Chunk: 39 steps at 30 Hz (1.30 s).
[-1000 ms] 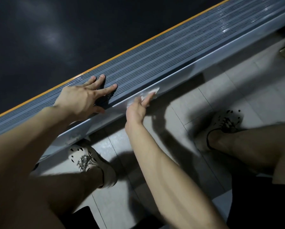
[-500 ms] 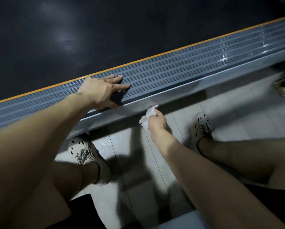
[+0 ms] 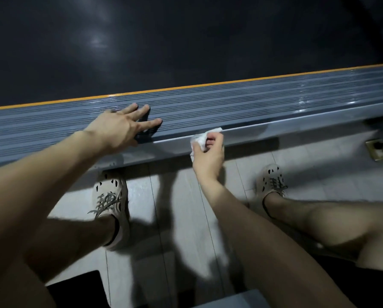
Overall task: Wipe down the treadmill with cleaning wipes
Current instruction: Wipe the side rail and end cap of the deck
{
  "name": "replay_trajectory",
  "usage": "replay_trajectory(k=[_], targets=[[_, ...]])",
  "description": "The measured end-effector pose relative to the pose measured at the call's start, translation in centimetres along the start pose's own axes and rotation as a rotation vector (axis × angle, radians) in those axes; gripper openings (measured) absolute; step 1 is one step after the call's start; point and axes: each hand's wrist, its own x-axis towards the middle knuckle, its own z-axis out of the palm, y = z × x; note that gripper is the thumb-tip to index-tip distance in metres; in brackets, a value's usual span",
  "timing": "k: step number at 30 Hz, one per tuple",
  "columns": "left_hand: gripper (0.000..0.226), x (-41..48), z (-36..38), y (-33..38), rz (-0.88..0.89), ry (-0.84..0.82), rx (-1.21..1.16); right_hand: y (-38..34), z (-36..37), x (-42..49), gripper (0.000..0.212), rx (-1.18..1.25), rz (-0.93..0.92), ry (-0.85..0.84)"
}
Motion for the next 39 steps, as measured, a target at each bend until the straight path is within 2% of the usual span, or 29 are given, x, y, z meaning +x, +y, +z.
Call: replay_trajectory(k=[3, 8, 12, 13, 15, 17, 19, 23, 27, 29, 33, 39], targets=[[0.096, 0.0, -0.3, 0.0, 0.022, 0.018, 0.018, 1.6, -0.7, 0.8, 0.034, -0.223, -0.272, -0.005], [0.09, -0.4, 0.6, 0.0, 0.036, 0.045, 0.043, 3.2, -1.3, 1.6, 0.027, -0.379, -0.478, -0.016], [0.085, -0.5, 0.4, -0.1, 0.04, 0.061, 0.053, 3.2, 1.7, 0.2, 0.025, -0.577, -0.827, -0.241], [0.083, -0.5, 0.4, -0.1, 0.038, 0.061, 0.051, 3.4, 1.2, 0.9, 0.024, -0.611, -0.912, -0.255], [0.082, -0.6, 0.3, -0.1, 0.041, 0.06, 0.044, 4.4, -1.2, 3.2, 0.024, -0.651, -0.892, -0.17], [0.083, -0.5, 0.4, -0.3, 0.05, 0.075, 0.044, 5.0, -4.1, 4.9, 0.024, -0.639, -0.702, 0.011], [0.084, -0.5, 0.7, -0.4, 0.05, 0.081, 0.041, 4.9, -4.6, 4.9, 0.024, -0.62, -0.647, 0.063], [0.083, -0.4, 0.7, -0.1, 0.032, 0.08, 0.026, 1.9, -0.4, 1.5, 0.034, -0.603, -1.043, -0.313], [0.09, -0.3, -0.3, 0.7, -0.034, 0.003, -0.093, -2.1, -0.8, 0.9, 0.029, -0.581, -1.17, -0.426], [0.083, -0.8, -1.0, 1.5, -0.055, -0.013, -0.199, -4.0, -2.8, 1.4, 0.026, -0.605, -1.217, -0.471], [0.052, -2.7, -4.2, 2.7, -0.095, 0.073, -0.394, -7.6, -7.2, 2.7, 0.034, -0.625, -1.409, -0.552], [0.036, -5.4, -5.9, 5.3, -0.093, 0.421, -0.72, -11.3, -11.1, 1.7, 0.015, -0.601, -1.526, -0.653]])
